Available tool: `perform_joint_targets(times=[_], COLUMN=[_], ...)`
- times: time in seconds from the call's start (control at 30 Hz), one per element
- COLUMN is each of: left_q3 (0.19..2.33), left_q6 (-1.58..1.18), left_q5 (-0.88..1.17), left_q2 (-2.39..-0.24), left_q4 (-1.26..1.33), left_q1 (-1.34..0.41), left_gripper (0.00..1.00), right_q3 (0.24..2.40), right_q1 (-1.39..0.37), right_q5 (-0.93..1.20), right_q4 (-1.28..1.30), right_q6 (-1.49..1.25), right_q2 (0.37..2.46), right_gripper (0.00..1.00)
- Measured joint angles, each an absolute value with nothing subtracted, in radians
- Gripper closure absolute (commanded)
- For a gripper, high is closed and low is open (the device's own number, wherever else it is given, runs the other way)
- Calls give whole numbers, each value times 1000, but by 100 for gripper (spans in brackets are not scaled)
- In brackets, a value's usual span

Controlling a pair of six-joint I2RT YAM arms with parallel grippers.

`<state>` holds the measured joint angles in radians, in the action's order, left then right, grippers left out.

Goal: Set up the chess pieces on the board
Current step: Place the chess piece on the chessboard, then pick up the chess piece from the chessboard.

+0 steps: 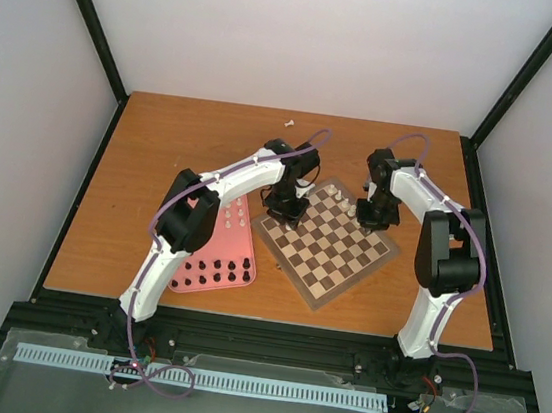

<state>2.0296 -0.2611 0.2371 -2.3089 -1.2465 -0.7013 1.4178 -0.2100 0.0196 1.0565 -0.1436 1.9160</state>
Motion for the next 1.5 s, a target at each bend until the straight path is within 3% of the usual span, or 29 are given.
perform_joint_targets(times=[0.17,0.57,0.7,0.83,0.9,1.2,1.5], left_q3=[2030,2030,2035,2053,2060,2022,1733], left_q6=[-260,-255,-253,-248,-253,-269,-289], left_q5=[237,236,233,207,186,113,37], left_q2=[-2308,-2296,-2280,-2254,-2225,-2051,-1944], left_q4=[-1246,-1246,-1253,-1256,-1252,-1234,-1171], left_q1=[-701,-701,-701,-701,-693,-502,-241], left_gripper=[62,62,51,34,32,29,40], right_q3=[1418,1417,1417,1425,1450,1684,1873], right_q1=[-210,-210,-210,-210,-215,-366,-556], right_q5=[23,16,11,-4,-20,-53,0], right_q4=[1055,1055,1063,1089,1111,1183,1197], right_q6=[-139,-138,-139,-144,-146,-181,-224], right_q2=[1920,1921,1892,1826,1789,1776,1982], right_gripper=[81,50,43,40,39,38,38])
